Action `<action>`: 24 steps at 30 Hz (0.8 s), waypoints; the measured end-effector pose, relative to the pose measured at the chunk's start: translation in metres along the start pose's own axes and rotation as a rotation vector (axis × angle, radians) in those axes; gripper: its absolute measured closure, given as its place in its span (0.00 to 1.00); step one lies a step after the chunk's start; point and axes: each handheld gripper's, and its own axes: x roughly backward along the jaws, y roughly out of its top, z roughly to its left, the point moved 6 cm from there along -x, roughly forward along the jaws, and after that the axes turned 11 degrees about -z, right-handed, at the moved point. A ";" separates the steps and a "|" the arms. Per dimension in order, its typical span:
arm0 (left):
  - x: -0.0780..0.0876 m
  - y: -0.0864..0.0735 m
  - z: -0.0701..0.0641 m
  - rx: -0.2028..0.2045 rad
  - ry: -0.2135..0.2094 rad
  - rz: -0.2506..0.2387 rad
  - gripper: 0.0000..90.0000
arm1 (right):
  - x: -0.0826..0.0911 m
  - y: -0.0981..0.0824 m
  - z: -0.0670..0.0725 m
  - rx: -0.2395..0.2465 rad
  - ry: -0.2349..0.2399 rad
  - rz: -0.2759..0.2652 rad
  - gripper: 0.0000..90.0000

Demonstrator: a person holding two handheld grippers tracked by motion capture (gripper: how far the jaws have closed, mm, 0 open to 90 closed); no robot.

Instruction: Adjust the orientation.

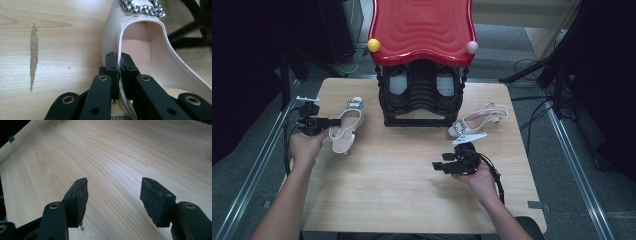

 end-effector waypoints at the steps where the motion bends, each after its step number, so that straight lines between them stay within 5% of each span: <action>1: 0.001 -0.002 -0.002 0.001 -0.005 -0.002 0.97 | 0.000 0.000 0.000 -0.002 0.002 0.000 0.44; 11: 0.018 -0.026 -0.019 -0.017 -0.061 0.024 0.97 | -0.002 0.002 0.000 0.008 0.004 0.001 0.44; 24: 0.038 -0.049 -0.065 -0.062 -0.152 0.040 0.97 | -0.002 0.003 0.001 0.018 0.004 -0.002 0.44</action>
